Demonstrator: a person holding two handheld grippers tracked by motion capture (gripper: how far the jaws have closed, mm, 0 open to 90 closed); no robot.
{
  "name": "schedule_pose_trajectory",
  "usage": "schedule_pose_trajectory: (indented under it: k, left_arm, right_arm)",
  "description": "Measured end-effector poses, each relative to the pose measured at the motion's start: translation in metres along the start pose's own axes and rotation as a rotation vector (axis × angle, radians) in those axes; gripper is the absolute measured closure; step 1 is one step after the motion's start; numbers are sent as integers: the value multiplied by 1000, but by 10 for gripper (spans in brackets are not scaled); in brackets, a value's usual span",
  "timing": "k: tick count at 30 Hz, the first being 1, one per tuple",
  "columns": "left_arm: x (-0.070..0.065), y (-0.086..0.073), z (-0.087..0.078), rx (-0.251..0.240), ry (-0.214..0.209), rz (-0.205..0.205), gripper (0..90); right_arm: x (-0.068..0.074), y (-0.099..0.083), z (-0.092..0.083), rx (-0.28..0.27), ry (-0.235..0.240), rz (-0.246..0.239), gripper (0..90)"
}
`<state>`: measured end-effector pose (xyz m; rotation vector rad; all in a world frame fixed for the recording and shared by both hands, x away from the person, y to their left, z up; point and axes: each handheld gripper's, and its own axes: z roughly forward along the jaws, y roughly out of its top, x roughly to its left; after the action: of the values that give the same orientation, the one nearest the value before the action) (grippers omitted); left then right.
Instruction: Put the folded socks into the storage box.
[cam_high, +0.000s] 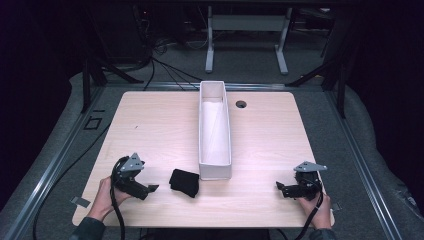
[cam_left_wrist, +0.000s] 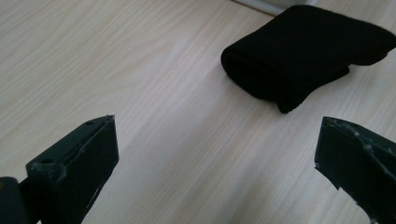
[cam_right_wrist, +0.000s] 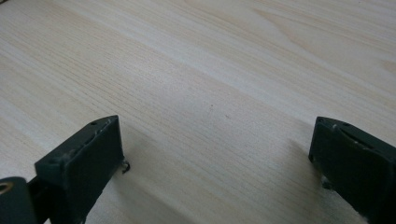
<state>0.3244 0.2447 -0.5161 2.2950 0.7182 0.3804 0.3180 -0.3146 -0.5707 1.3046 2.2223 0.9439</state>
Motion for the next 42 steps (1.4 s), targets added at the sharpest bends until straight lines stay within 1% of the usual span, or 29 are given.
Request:
schedule_pose_trajectory:
  k: [2,4,8,10,11,14,15,16,17,18,19,23,27,28,31,33,36,39,42]
  left_arm:
    - [-3,5,-1,-8,-4,20,0]
    - [-6,11,-1,-23,-13,44,0]
    - [-12,23,4,-21,-34,72,0]
    - [-15,28,7,-17,-48,82,0]
    - [-17,32,9,-5,-56,95,0]
    - [-22,40,14,6,-73,118,0]
    - [-23,42,16,11,-80,128,0]
    - [-27,47,20,17,-96,147,0]
    - [-27,47,20,17,-96,147,0]
    - [-32,50,24,24,-114,181,0]
    - [-32,50,24,24,-114,181,0]
    - [-41,55,34,41,-157,222,1]
    - [-49,56,47,71,-189,239,10]
    - [-50,56,50,80,-193,251,10]
    - [-55,57,59,113,-215,267,60]
    - [-56,57,64,121,-221,267,82]
    - [-56,57,68,128,-218,264,90]
    - [-55,57,70,131,-211,262,123]
    - [-55,57,70,152,-200,268,158]
  right_arm:
    - [0,0,0,7,-7,-2,23]
    - [0,0,0,2,6,0,24]
    - [0,0,0,2,3,0,24]
    - [0,0,0,2,4,0,26]
    - [0,0,0,-1,-4,-2,28]
    - [-1,0,0,1,1,-2,29]
    - [-1,0,0,1,1,-2,29]
    - [-1,0,0,2,0,-1,30]
    - [-1,0,0,2,0,-1,30]
    - [-1,0,0,1,0,-1,31]
    - [-1,0,0,1,0,-1,31]
    - [-1,0,0,1,0,-1,31]
    - [-1,0,-1,1,0,0,32]
    - [-1,0,-1,1,0,0,32]
    - [-1,0,-1,2,0,0,32]
    - [-1,0,-1,1,-2,1,33]
    - [0,0,-1,1,-2,3,34]
    - [0,0,-1,0,-1,4,35]
    - [0,0,-1,0,-1,4,35]
